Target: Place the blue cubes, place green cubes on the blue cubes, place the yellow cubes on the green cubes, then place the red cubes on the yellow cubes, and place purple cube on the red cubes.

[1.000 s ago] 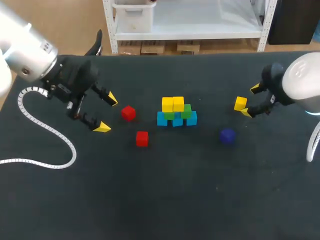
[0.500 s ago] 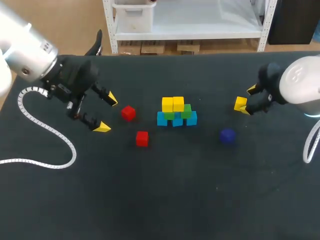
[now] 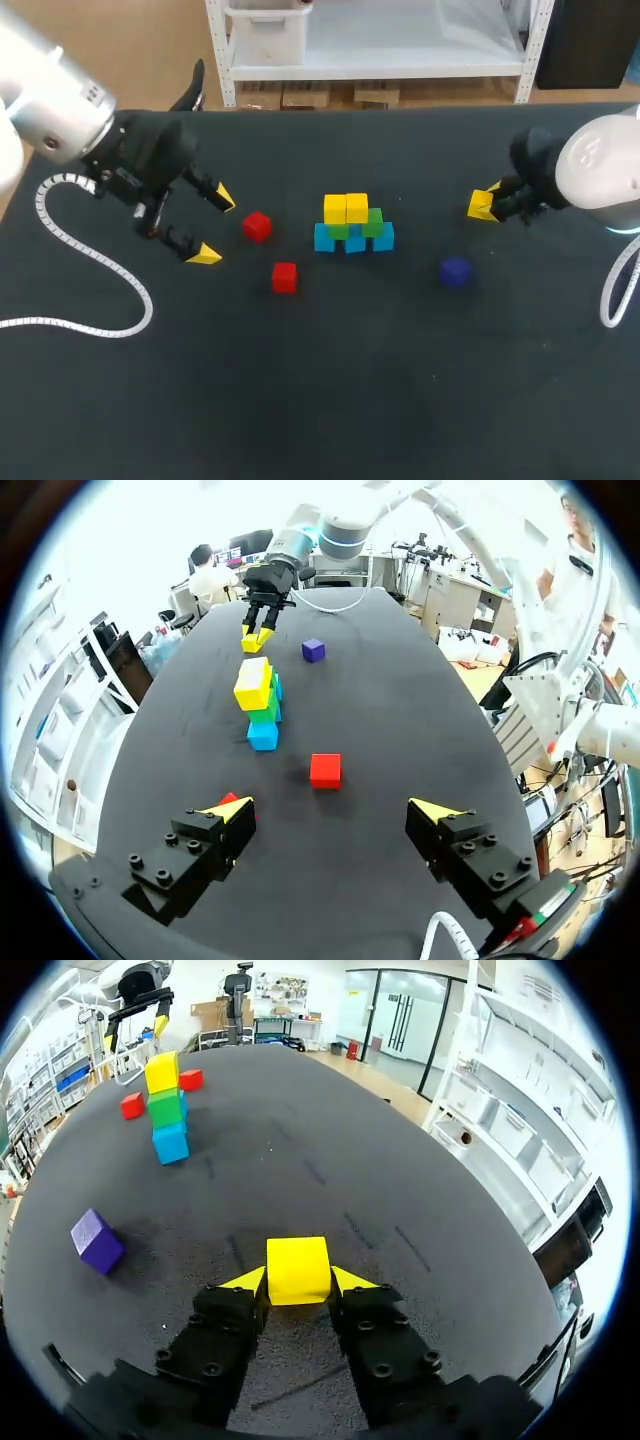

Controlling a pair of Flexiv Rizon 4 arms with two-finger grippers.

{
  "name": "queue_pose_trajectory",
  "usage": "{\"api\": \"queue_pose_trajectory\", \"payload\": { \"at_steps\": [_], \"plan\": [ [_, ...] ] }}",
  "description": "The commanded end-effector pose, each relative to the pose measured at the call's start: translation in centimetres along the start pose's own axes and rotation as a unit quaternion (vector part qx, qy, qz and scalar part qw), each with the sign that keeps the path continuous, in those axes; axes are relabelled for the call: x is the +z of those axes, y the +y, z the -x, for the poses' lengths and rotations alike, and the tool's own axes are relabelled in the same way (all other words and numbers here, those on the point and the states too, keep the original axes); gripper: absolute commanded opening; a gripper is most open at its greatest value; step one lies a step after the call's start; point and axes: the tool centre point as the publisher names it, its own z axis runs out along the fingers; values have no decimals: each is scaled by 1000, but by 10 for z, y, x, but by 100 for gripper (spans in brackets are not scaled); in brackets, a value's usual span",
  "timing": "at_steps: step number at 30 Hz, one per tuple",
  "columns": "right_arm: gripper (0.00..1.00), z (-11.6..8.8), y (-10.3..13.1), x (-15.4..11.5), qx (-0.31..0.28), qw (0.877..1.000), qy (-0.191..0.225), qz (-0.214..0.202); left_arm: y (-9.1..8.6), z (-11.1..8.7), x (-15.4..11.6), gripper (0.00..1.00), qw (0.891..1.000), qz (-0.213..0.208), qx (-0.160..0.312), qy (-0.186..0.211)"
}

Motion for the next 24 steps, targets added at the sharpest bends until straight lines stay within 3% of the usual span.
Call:
{"api": "queue_pose_trajectory", "payload": {
  "at_steps": [1, 5, 12, 18, 24],
  "plan": [
    [0, -1, 0, -3, 0, 1000, 2, 2, -1, -1, 0, 100, 1000, 1, 1, -1],
    [0, 5, 4, -16, 6, 1000, 5, 14, -1, -1, 0, 100, 1000, 1, 1, -1],
    [0, 29, 19, -48, -35, 994, 9, 100, -1, -1, 0, 100, 1000, 1, 1, -1],
    [0, 47, 29, -70, -69, 990, -8, 122, -1, -1, 0, 100, 1000, 1, 1, -1],
    [0, 61, 43, -74, -91, 987, -9, 134, -1, -1, 0, 100, 1000, 1, 1, -1]
  ]
}}
